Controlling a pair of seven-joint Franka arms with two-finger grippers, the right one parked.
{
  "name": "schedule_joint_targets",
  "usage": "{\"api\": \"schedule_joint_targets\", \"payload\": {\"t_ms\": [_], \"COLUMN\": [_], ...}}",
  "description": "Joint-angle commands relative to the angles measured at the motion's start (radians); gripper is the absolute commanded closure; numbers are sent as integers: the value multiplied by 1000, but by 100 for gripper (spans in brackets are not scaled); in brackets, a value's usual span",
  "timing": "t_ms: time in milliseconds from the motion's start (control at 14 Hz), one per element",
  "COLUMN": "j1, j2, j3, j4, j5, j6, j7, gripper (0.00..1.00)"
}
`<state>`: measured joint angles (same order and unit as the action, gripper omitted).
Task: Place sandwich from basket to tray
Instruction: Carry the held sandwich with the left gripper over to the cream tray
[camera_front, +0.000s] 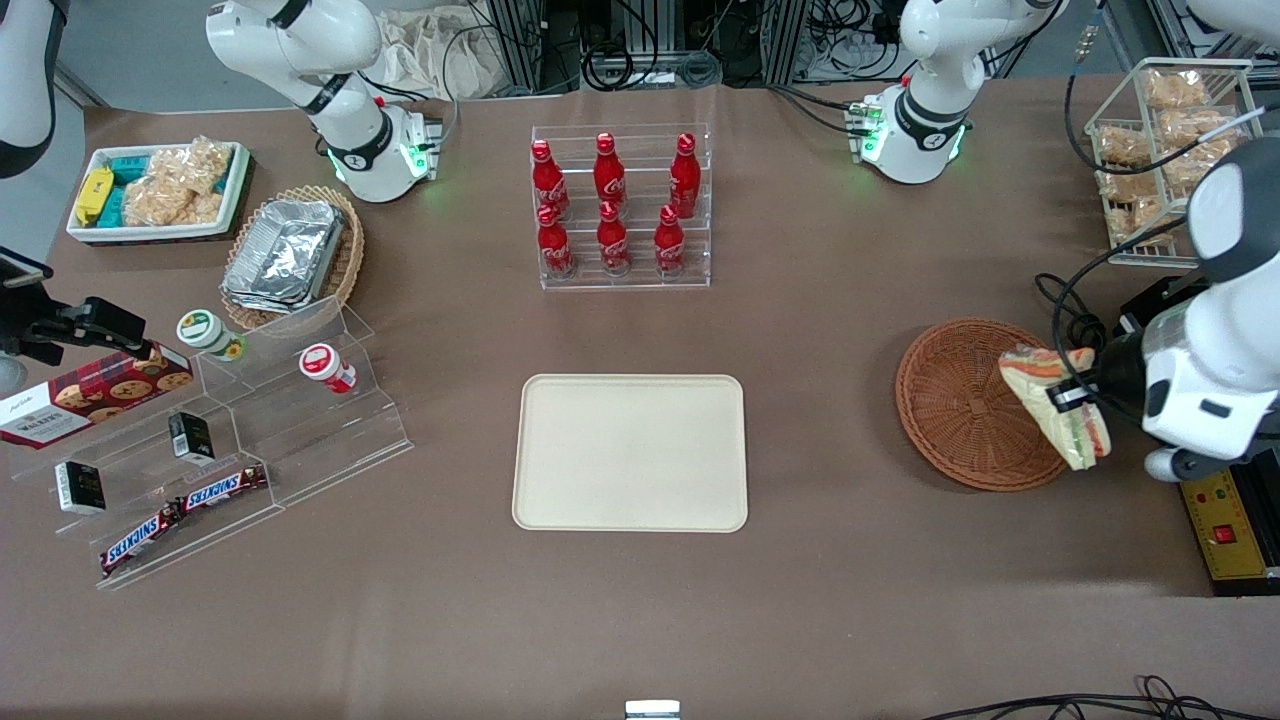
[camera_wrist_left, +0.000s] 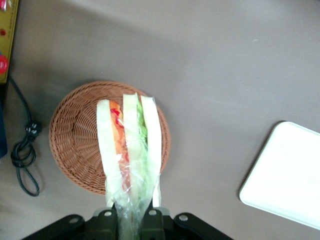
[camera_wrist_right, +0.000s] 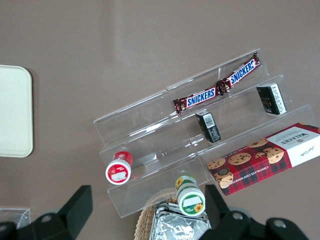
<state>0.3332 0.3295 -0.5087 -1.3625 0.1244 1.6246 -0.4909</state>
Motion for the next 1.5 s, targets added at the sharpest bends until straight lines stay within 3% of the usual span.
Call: {"api": "schedule_joint_targets", "payload": {"t_ms": [0, 214, 500, 786, 929, 1071, 1429], "j1": [-9, -144, -345, -662, -771, -830, -866], "j2": [32, 75, 227, 324, 380, 430, 543], "j3": [-59, -76, -35, 253, 375, 426, 424], "j4": [46, -7, -7, 25, 60, 76, 89], "j5": [-6, 12, 56, 41, -56, -88, -91], "j6": [-6, 127, 253, 347, 350, 401, 521], "j7": [41, 44, 31, 11, 17, 6, -17], "gripper": [100, 100, 100, 100, 100, 100, 100]}}
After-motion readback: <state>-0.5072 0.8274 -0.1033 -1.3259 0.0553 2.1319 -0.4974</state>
